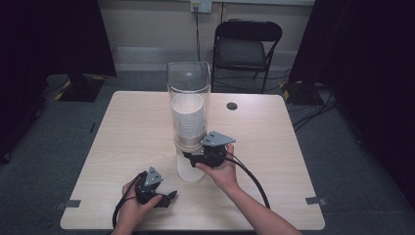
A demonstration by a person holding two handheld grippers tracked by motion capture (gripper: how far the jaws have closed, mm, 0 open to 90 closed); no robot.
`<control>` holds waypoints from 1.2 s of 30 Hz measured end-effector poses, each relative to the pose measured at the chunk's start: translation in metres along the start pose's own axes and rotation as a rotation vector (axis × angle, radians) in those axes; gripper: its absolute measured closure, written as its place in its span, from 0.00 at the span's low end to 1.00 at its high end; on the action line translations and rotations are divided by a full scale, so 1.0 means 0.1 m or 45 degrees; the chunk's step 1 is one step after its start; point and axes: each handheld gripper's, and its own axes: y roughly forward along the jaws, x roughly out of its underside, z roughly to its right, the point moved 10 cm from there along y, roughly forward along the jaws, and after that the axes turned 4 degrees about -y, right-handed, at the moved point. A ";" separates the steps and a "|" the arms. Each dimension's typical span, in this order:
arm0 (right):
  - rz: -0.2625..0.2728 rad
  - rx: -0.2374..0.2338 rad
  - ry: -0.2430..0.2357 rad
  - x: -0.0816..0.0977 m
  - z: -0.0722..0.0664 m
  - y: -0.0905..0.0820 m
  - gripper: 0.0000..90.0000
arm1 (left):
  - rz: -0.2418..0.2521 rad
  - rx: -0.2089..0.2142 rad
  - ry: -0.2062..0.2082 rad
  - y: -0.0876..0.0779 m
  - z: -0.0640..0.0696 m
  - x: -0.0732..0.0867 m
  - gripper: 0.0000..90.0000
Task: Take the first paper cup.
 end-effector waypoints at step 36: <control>-0.339 0.112 0.046 1.18 0.78 -0.48 0.34 | 0.003 -0.001 -0.001 0.00 0.00 0.00 0.14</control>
